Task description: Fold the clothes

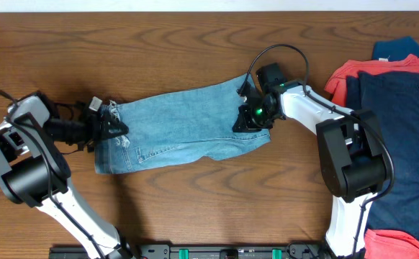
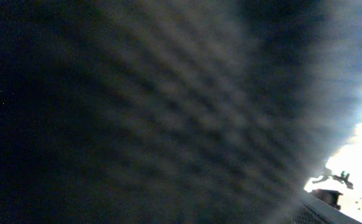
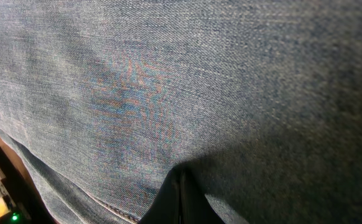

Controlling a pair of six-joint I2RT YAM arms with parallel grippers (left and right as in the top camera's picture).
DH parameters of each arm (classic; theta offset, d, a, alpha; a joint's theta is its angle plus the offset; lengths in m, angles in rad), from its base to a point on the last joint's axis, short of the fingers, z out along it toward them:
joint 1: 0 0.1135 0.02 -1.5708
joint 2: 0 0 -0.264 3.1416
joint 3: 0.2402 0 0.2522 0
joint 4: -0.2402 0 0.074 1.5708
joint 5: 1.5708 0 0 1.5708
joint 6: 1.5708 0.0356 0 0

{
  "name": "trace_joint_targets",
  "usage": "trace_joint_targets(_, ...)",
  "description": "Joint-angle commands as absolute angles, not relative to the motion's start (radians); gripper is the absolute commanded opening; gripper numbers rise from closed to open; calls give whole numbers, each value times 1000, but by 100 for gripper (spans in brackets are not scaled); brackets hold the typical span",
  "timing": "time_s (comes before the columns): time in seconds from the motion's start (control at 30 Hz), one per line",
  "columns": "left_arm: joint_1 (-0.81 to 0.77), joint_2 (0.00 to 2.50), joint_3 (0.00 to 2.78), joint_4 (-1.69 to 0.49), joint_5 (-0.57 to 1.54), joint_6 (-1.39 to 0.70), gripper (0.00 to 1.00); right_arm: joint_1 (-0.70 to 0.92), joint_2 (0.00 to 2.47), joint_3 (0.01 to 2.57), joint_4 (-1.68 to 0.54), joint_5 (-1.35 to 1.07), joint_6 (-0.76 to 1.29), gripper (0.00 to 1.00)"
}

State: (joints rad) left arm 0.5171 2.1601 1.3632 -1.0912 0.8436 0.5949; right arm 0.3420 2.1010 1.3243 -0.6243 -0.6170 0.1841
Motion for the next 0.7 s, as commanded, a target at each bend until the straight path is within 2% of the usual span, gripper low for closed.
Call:
trace_joint_targets(0.0,474,2215,1328,-1052,730,559,62,339,2143,1326,-620,-573,198,1)
trace_joint_targets(0.1,472,2215,1328,-1049,694,528,37,339,2143,1326,-620,-573,198,1)
trace_joint_targets(0.2,478,2213,1330,-1049,695,488,21,339,2143,1326,-620,-573,198,1)
trace_joint_targets(0.3,489,2202,1351,-1078,694,444,15,339,2142,1326,-623,-572,198,1)
trace_joint_targets(0.5,500,2106,1506,-1265,660,363,13,328,2120,1328,-662,-572,198,1)
trace_joint_targets(0.67,471,1939,1620,-1340,603,242,9,309,2074,1328,-705,-564,197,1)
